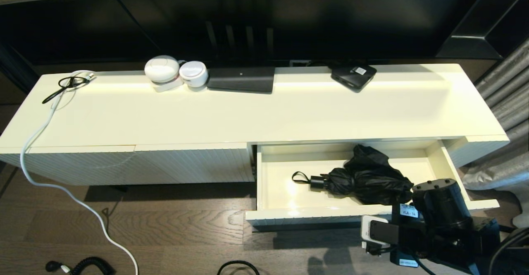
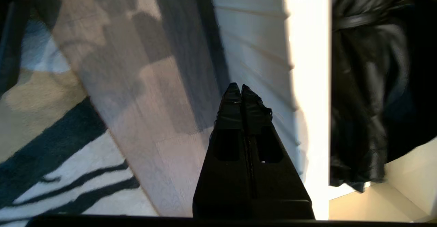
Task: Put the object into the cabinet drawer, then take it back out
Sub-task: Close the drawer
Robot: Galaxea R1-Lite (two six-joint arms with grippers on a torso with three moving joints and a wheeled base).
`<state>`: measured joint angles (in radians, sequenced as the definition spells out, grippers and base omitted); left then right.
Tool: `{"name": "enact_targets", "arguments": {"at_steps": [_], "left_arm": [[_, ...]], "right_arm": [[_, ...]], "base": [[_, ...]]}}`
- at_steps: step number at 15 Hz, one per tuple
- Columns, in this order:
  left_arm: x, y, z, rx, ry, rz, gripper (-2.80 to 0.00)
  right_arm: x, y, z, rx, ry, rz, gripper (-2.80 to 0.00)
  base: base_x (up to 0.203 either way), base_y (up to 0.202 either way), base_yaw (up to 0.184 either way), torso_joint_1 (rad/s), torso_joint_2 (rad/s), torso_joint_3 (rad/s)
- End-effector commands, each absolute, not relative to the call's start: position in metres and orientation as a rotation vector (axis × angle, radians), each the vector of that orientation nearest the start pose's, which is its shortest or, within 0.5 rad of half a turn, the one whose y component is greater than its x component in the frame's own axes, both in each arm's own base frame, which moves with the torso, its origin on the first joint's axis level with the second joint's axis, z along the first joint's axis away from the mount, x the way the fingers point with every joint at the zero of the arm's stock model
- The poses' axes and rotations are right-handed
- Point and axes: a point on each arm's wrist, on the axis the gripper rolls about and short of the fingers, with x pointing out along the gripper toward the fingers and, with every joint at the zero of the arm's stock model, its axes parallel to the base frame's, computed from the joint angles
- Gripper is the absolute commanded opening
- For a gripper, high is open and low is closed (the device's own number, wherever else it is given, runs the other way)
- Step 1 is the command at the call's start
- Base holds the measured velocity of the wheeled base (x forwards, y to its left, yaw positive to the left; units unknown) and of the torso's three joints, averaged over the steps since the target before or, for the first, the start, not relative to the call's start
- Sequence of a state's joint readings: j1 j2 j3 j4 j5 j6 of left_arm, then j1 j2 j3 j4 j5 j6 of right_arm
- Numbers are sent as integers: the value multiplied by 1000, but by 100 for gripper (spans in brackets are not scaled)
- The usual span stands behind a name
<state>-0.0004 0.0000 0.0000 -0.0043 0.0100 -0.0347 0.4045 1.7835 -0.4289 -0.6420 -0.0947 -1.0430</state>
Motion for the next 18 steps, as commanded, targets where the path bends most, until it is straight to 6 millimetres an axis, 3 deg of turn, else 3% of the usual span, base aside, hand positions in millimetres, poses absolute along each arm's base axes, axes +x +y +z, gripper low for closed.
{"name": "enact_targets", "arguments": {"at_steps": [1, 18], "left_arm": [[-23, 0, 76, -35, -3, 11, -280], [-23, 0, 76, -35, -3, 11, -280]], "right_arm": [[235, 98, 66, -1173, 480, 642, -280], [275, 108, 80, -1143, 313, 521, -280]], "base": [[0, 0, 0, 0, 0, 0], [0, 0, 0, 0, 0, 0]]}}
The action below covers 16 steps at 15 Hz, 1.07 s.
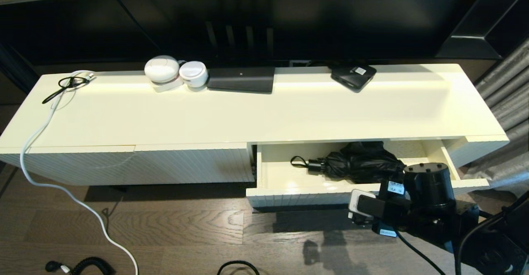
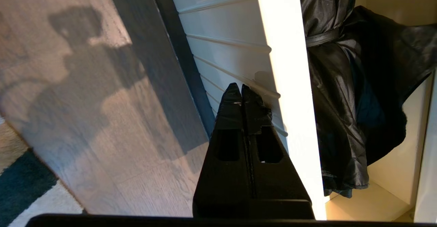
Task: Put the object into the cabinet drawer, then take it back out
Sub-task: Close the drawer
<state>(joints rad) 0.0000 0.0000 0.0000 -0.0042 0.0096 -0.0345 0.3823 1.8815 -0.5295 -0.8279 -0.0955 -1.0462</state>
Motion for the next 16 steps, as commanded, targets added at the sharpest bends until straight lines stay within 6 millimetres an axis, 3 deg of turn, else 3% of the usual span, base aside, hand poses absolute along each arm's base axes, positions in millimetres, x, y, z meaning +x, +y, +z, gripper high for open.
{"name": "enact_targets", "arguments": {"at_steps": [1, 16], "left_arm": [[-23, 0, 76, -35, -3, 10, -280], [-23, 0, 76, -35, -3, 10, -280]], "right_arm": [[280, 108, 82, -1141, 303, 509, -280], [345, 104, 105, -1164, 192, 367, -280]], "base": [[0, 0, 0, 0, 0, 0], [0, 0, 0, 0, 0, 0]]}}
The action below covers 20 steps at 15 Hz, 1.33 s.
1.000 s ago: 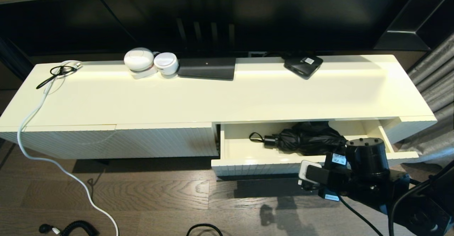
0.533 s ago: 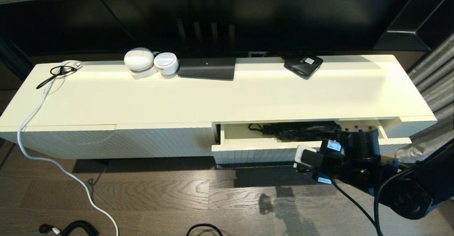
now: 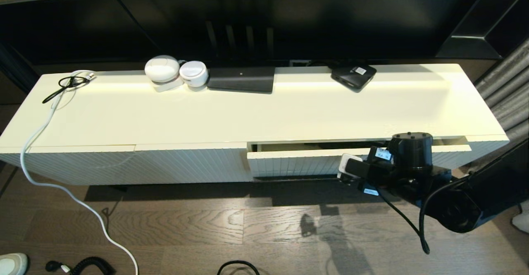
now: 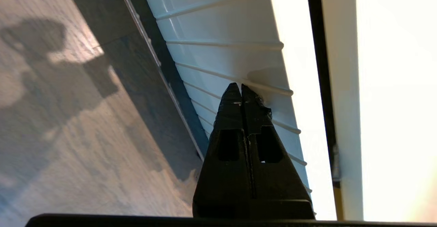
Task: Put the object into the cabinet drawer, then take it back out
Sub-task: Close the drawer, then open the drawer
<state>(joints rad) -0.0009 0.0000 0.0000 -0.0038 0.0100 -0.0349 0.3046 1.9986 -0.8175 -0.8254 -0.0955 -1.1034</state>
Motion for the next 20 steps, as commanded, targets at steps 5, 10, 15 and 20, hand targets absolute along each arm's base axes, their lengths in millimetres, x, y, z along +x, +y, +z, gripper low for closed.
{"name": "enact_targets", "arguments": {"at_steps": [5, 10, 15, 20], "left_arm": [[-23, 0, 76, -35, -3, 11, -280], [-23, 0, 76, -35, -4, 10, -280], [-23, 0, 76, -35, -3, 11, -280], [-23, 0, 76, -35, -3, 10, -280]], "right_arm": [[356, 104, 108, -1166, 181, 345, -280], [357, 100, 112, -1164, 185, 314, -280], [312, 88, 134, -1163, 243, 346, -280], [225, 64, 158, -1159, 407, 450, -280]], "base": [[0, 0, 0, 0, 0, 0], [0, 0, 0, 0, 0, 0], [0, 0, 0, 0, 0, 0], [0, 0, 0, 0, 0, 0]]}}
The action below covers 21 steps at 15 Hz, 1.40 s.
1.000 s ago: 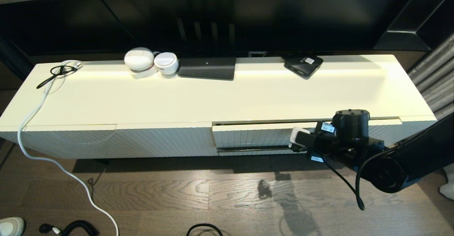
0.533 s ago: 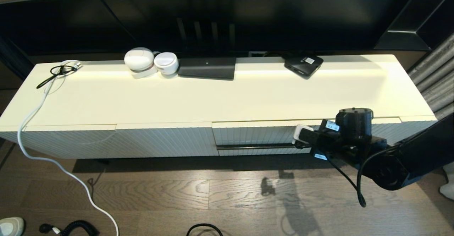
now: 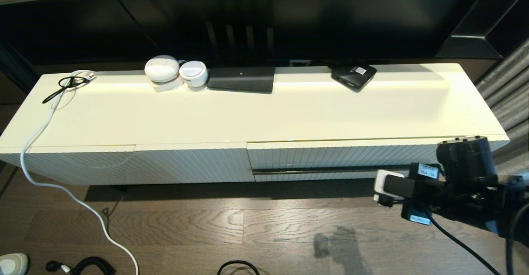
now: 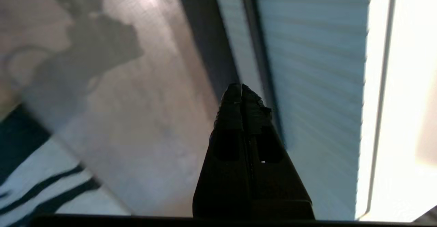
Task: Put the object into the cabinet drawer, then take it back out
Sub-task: Open the drawer
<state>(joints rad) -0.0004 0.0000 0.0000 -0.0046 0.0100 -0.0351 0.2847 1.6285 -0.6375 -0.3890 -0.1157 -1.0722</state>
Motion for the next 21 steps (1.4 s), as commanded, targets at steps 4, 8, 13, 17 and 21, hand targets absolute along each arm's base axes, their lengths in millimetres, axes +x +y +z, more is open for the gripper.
{"name": "enact_targets", "arguments": {"at_steps": [4, 8, 13, 17, 21], "left_arm": [[-23, 0, 76, -35, -3, 9, -280], [-23, 0, 76, -35, -3, 11, -280], [-23, 0, 76, -35, -3, 11, -280], [-23, 0, 76, -35, -3, 9, -280], [-23, 0, 76, -35, -3, 11, -280]], "right_arm": [[144, 41, 167, -1092, 541, 513, -280], [83, 23, 169, -1062, 576, 539, -280], [39, 10, 153, -1054, 588, 552, -280], [40, 10, 144, -1065, 628, 573, -280], [68, 18, 153, -1147, 651, 621, -280]], "base": [[0, 0, 0, 0, 0, 0], [0, 0, 0, 0, 0, 0], [0, 0, 0, 0, 0, 0], [0, 0, 0, 0, 0, 0], [0, 0, 0, 0, 0, 0]]}}
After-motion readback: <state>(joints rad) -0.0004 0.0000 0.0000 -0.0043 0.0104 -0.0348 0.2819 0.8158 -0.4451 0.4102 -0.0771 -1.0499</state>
